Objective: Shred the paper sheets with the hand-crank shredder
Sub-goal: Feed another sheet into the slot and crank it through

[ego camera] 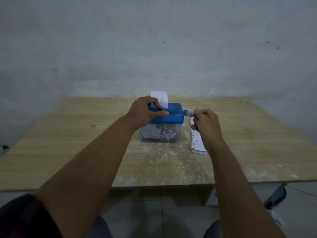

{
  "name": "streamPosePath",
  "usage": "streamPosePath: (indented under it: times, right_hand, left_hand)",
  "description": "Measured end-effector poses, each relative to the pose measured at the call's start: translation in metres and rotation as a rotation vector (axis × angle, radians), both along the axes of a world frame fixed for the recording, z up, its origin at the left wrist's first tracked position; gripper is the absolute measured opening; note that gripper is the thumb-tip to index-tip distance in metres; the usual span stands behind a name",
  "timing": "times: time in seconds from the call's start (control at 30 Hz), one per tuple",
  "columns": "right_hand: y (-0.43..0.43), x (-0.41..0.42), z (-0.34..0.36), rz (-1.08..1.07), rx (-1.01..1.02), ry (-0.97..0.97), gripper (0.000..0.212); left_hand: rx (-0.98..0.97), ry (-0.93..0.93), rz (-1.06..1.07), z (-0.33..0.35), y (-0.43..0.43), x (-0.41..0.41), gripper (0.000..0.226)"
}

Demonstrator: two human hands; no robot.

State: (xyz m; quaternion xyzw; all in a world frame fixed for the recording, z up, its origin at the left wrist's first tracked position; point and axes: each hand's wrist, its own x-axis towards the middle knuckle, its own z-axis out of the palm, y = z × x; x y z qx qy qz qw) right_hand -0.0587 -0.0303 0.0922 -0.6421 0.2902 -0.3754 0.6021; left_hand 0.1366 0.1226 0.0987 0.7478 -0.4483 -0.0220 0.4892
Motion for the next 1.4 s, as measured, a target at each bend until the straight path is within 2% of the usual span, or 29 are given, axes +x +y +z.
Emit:
streamPosePath:
  times: [0.27, 0.47, 0.6, 0.73, 0.83, 1.0, 1.17, 1.4]
  right_hand:
    - [-0.026, 0.031, 0.042, 0.048, -0.147, 0.067, 0.016]
    - [-0.039, 0.063, 0.034, 0.042, -0.17, 0.177, 0.022]
    - [-0.049, 0.066, -0.003, 0.1, -0.03, 0.36, 0.025]
    - [-0.038, 0.054, -0.035, 0.065, 0.037, 0.361, 0.02]
    - [-0.021, 0.04, -0.054, -0.039, 0.035, 0.351, 0.021]
    - [0.006, 0.015, -0.045, -0.191, -0.032, 0.178, 0.027]
    - [0.011, 0.0, 0.008, -0.095, -0.014, -0.011, 0.016]
    - [-0.018, 0.026, 0.041, -0.001, -0.165, 0.066, 0.025]
  left_hand:
    - [0.004, 0.04, -0.038, 0.003, 0.004, 0.001, 0.03]
    - [-0.012, 0.025, -0.024, 0.0, 0.003, 0.001, 0.029]
    - [0.002, 0.014, -0.017, 0.001, 0.002, -0.001, 0.028]
    - [0.016, -0.018, -0.001, 0.0, 0.002, -0.001, 0.031]
    - [0.014, -0.029, 0.006, -0.001, 0.001, -0.002, 0.032]
    - [0.01, 0.002, 0.005, -0.002, 0.002, -0.003, 0.033]
    - [0.03, -0.017, -0.009, 0.002, 0.002, -0.002, 0.032]
    - [0.041, -0.01, -0.034, 0.002, 0.003, 0.002, 0.032]
